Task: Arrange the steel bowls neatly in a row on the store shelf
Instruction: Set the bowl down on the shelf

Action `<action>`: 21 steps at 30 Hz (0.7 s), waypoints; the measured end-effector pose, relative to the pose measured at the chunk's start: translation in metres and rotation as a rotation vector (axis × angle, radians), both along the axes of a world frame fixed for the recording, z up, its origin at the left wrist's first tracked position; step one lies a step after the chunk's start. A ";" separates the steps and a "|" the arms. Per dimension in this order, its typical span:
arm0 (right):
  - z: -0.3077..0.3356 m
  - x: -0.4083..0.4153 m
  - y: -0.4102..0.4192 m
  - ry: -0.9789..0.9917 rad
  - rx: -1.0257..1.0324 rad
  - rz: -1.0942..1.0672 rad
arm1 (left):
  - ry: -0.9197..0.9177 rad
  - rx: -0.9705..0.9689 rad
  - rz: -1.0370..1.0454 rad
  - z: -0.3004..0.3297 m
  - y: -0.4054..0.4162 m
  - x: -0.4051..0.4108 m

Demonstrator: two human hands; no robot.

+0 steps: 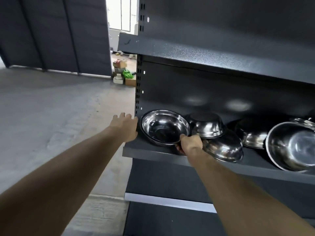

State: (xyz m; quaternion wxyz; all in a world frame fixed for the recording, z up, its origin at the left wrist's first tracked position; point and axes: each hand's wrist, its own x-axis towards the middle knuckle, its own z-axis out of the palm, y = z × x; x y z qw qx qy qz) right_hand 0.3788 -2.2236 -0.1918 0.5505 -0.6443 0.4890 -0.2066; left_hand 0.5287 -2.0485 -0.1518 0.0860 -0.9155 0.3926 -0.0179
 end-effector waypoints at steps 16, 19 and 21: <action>-0.022 0.013 -0.003 0.025 0.031 0.105 | 0.016 0.012 0.079 -0.005 0.010 0.001; -0.020 0.017 -0.005 -0.009 0.082 0.102 | 0.014 0.010 0.077 -0.007 0.010 0.000; -0.019 0.018 -0.007 -0.020 0.105 0.099 | 0.011 0.011 0.073 -0.008 0.010 -0.001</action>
